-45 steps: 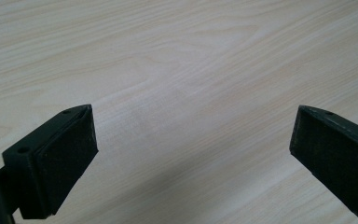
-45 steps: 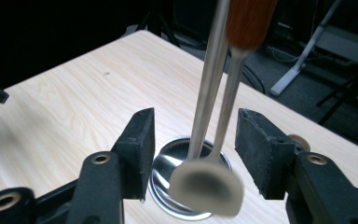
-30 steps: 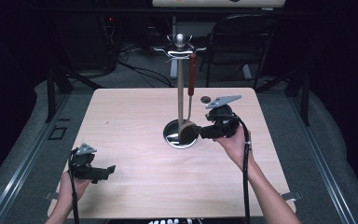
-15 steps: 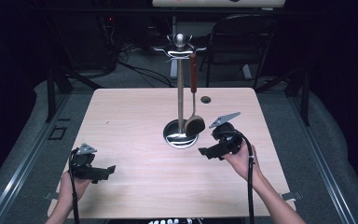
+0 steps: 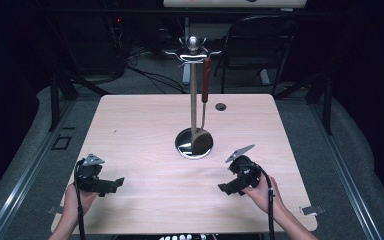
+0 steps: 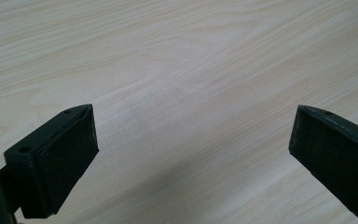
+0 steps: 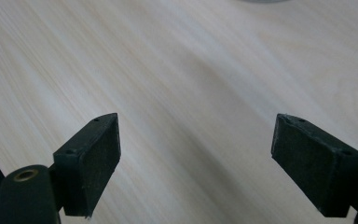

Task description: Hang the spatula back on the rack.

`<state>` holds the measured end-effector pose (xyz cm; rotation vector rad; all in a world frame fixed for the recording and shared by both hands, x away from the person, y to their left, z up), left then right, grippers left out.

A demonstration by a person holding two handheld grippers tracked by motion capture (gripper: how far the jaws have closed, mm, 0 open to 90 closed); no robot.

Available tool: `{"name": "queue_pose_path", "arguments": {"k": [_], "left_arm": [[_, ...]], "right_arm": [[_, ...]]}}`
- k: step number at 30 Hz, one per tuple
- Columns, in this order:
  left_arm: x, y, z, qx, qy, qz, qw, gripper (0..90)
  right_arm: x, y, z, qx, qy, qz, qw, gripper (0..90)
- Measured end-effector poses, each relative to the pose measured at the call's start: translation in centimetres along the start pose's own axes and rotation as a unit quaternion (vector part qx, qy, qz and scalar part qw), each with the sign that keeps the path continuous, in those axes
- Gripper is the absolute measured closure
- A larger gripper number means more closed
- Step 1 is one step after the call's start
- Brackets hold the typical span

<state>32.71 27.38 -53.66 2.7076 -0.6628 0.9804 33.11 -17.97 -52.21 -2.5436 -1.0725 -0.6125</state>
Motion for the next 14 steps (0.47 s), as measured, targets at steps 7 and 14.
{"name": "queue_pose_path", "arguments": {"k": [7, 14], "left_arm": [[0.0, 0.1, -0.1, -0.001, 0.003, 0.001, 1.0, 1.1], [0.1, 0.2, 0.1, -0.001, 0.002, 0.001, 1.0, 1.1]], "right_arm": [[-1.9, 0.1, 1.8, -0.012, -0.045, -0.003, 0.9989, 13.6], [-2.0, 0.6, 2.1, -0.019, -0.065, -0.01, 0.9977, 11.6]]}}
Point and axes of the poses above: each handheld gripper's, and its own axes: z roughly forward along the jaws, x roughly out of its top, y roughly to its right, the point moved 1 cm from there along z, roughly forward along the jaws, and after that the axes turned 3 degrees about x, right-handed, at the moved point
